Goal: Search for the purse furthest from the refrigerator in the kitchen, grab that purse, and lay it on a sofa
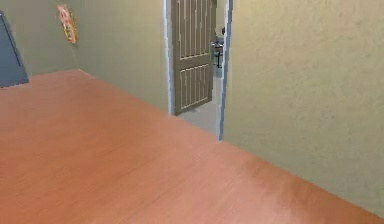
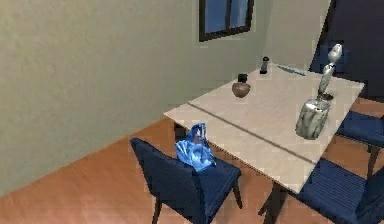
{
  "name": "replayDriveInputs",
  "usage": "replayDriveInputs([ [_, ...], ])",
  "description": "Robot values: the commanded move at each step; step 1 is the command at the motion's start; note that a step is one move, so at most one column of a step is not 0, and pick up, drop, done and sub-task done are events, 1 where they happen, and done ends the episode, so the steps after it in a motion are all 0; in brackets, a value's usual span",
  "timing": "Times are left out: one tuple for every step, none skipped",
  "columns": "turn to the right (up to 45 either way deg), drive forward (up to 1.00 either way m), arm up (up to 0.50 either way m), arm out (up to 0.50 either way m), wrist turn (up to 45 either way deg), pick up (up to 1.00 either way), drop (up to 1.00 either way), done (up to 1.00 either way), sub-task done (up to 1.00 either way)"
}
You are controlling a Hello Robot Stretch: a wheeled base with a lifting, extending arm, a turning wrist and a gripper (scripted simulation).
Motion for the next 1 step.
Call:
replayDriveInputs([
  [0.0,0.15,0.0,0.0,0.0,0.0,0.0,0.0,0.0],
])
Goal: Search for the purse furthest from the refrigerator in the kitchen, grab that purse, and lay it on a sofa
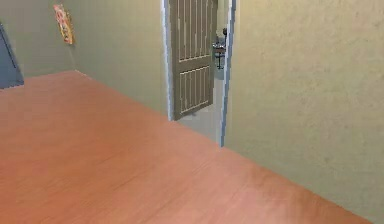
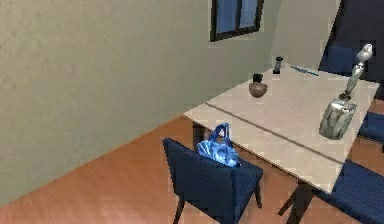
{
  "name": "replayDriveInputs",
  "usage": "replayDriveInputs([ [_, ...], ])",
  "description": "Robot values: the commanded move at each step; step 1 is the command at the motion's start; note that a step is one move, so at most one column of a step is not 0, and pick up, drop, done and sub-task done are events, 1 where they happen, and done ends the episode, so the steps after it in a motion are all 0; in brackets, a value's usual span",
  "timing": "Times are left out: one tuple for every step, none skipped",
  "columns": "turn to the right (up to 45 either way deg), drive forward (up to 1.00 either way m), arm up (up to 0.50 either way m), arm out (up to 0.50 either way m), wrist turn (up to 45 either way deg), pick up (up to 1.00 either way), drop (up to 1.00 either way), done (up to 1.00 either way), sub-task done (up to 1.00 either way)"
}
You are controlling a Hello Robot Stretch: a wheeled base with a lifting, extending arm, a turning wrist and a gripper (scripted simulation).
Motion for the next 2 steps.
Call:
replayDriveInputs([
  [42.0,0.0,0.0,0.0,0.0,0.0,0.0,0.0,0.0],
  [0.0,0.85,0.0,0.0,0.0,0.0,0.0,0.0,0.0],
])
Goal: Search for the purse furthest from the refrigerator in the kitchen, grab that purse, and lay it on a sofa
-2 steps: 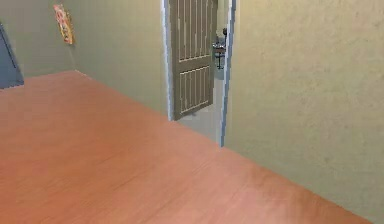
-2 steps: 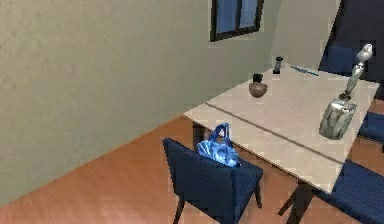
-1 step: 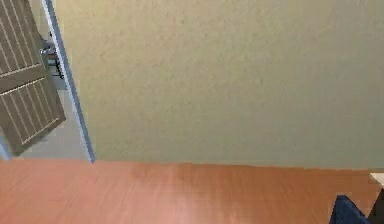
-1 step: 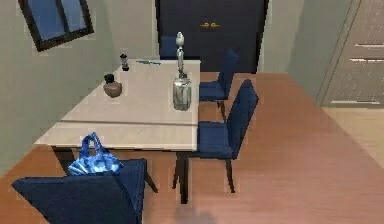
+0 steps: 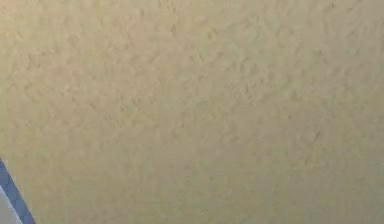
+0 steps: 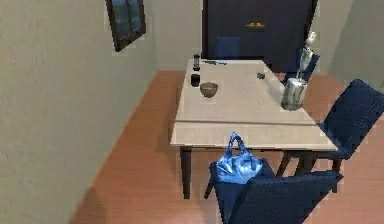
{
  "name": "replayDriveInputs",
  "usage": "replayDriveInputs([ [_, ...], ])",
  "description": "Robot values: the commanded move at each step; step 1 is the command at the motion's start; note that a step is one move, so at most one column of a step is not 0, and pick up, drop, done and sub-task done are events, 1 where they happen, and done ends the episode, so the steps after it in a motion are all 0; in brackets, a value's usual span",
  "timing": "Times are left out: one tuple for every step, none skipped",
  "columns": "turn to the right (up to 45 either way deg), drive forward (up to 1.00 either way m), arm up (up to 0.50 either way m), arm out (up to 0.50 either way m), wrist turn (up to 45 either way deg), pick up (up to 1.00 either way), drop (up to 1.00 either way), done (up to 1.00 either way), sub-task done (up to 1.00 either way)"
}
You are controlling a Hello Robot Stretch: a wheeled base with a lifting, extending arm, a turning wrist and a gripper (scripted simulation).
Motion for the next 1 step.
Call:
replayDriveInputs([
  [45.0,0.0,0.0,0.0,0.0,0.0,0.0,0.0,0.0],
])
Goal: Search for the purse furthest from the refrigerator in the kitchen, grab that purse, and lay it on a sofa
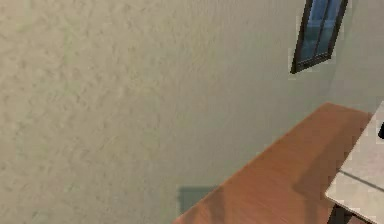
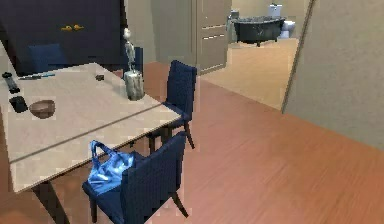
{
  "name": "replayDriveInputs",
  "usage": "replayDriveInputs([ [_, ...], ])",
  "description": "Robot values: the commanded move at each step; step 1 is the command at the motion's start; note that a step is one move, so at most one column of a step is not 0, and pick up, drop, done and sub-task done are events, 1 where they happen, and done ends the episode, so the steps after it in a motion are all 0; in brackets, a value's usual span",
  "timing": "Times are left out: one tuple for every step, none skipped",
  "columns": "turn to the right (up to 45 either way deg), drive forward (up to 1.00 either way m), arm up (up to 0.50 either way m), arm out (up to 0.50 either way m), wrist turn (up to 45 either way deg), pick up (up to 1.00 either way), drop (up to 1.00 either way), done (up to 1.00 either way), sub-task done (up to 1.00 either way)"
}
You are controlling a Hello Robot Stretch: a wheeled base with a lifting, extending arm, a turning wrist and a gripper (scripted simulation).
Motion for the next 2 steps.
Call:
replayDriveInputs([
  [21.0,0.0,0.0,0.0,0.0,0.0,0.0,0.0,0.0],
  [0.0,0.2,0.0,0.0,0.0,0.0,0.0,0.0,0.0],
])
